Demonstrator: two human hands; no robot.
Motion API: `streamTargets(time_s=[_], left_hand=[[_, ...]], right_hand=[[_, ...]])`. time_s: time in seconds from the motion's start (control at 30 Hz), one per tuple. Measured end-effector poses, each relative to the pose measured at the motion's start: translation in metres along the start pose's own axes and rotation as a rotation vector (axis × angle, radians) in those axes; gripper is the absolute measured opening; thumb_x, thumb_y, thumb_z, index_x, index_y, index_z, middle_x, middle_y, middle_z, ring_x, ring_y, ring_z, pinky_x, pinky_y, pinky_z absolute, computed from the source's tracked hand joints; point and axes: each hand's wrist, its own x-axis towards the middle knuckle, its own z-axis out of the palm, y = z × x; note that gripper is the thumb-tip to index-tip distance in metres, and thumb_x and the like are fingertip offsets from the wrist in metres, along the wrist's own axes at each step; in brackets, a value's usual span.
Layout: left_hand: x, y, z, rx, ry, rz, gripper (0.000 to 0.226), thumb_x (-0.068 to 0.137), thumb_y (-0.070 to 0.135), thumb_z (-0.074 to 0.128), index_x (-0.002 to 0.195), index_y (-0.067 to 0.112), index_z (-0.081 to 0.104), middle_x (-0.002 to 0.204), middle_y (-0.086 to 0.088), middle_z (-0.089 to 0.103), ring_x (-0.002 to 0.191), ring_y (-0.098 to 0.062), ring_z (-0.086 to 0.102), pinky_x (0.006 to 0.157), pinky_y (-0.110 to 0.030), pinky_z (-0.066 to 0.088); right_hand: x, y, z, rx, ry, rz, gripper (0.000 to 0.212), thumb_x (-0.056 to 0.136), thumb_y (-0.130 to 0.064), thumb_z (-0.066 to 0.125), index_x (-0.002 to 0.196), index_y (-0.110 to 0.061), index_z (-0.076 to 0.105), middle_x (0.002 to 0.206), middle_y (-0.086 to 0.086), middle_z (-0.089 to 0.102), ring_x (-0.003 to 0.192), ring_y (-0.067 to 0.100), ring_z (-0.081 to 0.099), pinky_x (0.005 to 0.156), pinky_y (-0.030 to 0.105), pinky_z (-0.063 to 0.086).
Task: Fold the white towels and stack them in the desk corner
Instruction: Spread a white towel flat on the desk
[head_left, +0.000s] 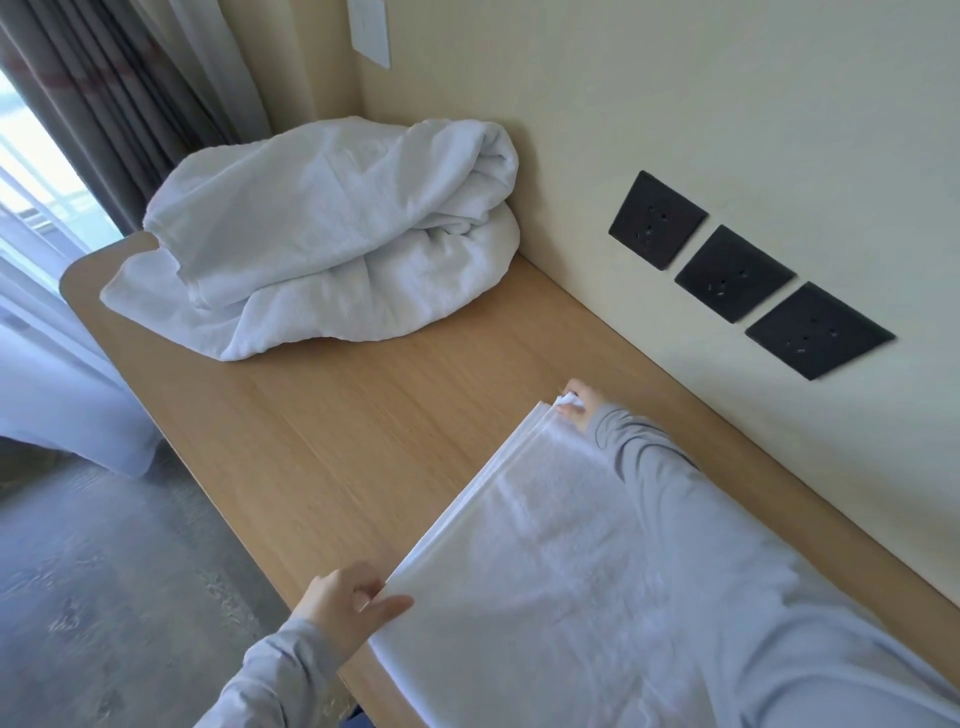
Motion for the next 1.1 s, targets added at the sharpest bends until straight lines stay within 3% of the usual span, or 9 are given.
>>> streamTargets(time_s=[0.17, 0.27, 0.37, 0.57, 0.67, 0.73, 0.87, 1.0, 1.1], left_hand=[[-0.007, 0.000, 0.005, 0.034, 0.001, 0.051, 0.038, 0.081, 0.041, 0.067, 0.056, 0.026, 0.043, 0.065, 0.004, 0.045, 0.064, -0.006, 0.042, 0.060, -0.015, 0.033], [-0.008, -0.006, 0.000, 0.016, -0.081, 0.066, 0.019, 0.084, 0.033, 0.066, 0.074, 0.018, 0.063, 0.077, 0.003, 0.060, 0.077, -0.012, 0.054, 0.070, -0.015, 0.037], [-0.010, -0.011, -0.006, -0.078, -0.161, 0.065, 0.004, 0.084, 0.023, 0.068, 0.081, 0.022, 0.066, 0.089, 0.003, 0.065, 0.088, -0.011, 0.060, 0.080, -0.015, 0.041], [-0.010, -0.023, -0.009, -0.082, -0.279, 0.072, 0.010, 0.085, 0.019, 0.068, 0.085, 0.012, 0.074, 0.112, 0.012, 0.063, 0.104, -0.006, 0.059, 0.094, -0.020, 0.041], [-0.011, -0.022, -0.007, -0.029, -0.226, 0.043, 0.006, 0.083, 0.026, 0.070, 0.077, 0.028, 0.070, 0.109, 0.012, 0.062, 0.100, -0.005, 0.058, 0.090, -0.018, 0.040], [-0.010, -0.019, -0.007, 0.053, -0.191, 0.037, 0.016, 0.082, 0.034, 0.069, 0.071, 0.040, 0.060, 0.106, 0.011, 0.059, 0.096, -0.006, 0.056, 0.086, -0.019, 0.040], [-0.008, -0.015, -0.007, 0.148, -0.177, 0.013, 0.022, 0.084, 0.044, 0.062, 0.065, 0.044, 0.051, 0.104, 0.005, 0.052, 0.095, -0.014, 0.052, 0.079, -0.022, 0.036], [-0.005, -0.014, -0.006, 0.218, -0.192, -0.019, 0.021, 0.086, 0.053, 0.056, 0.069, 0.044, 0.048, 0.109, 0.004, 0.050, 0.103, -0.018, 0.048, 0.090, -0.027, 0.036], [-0.002, -0.016, -0.005, 0.297, -0.175, 0.009, 0.024, 0.086, 0.056, 0.053, 0.068, 0.043, 0.045, 0.097, 0.013, 0.047, 0.094, -0.010, 0.044, 0.083, -0.025, 0.031]], right_hand=[[0.002, 0.001, 0.006, -0.030, 0.012, -0.046, 0.010, 0.098, -0.025, 0.043, 0.095, -0.016, 0.039, 0.090, 0.008, 0.047, 0.074, 0.022, 0.044, 0.067, 0.029, 0.035], [-0.002, 0.000, 0.007, -0.013, 0.038, -0.068, 0.013, 0.096, -0.026, 0.046, 0.089, -0.018, 0.039, 0.083, 0.006, 0.047, 0.070, 0.022, 0.043, 0.064, 0.029, 0.036], [-0.003, -0.003, 0.010, -0.075, 0.061, -0.020, 0.016, 0.095, -0.034, 0.048, 0.087, -0.022, 0.041, 0.070, -0.002, 0.045, 0.058, 0.017, 0.042, 0.057, 0.025, 0.035], [-0.006, -0.013, 0.011, -0.271, 0.045, 0.027, 0.024, 0.092, -0.050, 0.047, 0.088, -0.026, 0.044, 0.063, -0.003, 0.043, 0.053, 0.014, 0.042, 0.052, 0.022, 0.035], [-0.008, -0.019, 0.012, -0.404, 0.040, 0.070, 0.028, 0.090, -0.057, 0.044, 0.088, -0.028, 0.043, 0.062, -0.003, 0.044, 0.067, 0.021, 0.049, 0.085, 0.038, 0.045], [-0.009, -0.021, 0.012, -0.427, 0.054, 0.081, 0.031, 0.090, -0.057, 0.043, 0.094, -0.027, 0.047, 0.063, -0.002, 0.045, 0.074, 0.023, 0.051, 0.093, 0.045, 0.043], [-0.012, -0.021, 0.012, -0.338, 0.057, 0.073, 0.039, 0.090, -0.053, 0.047, 0.113, -0.021, 0.047, 0.096, 0.004, 0.060, 0.090, 0.026, 0.056, 0.094, 0.043, 0.043], [-0.010, -0.023, 0.013, -0.216, 0.068, 0.061, 0.046, 0.088, -0.045, 0.056, 0.122, -0.016, 0.045, 0.125, 0.005, 0.051, 0.111, 0.025, 0.053, 0.098, 0.046, 0.042], [-0.007, -0.025, 0.012, -0.199, 0.004, 0.079, 0.050, 0.087, -0.043, 0.059, 0.125, -0.013, 0.047, 0.131, 0.007, 0.045, 0.118, 0.025, 0.047, 0.103, 0.043, 0.038]])
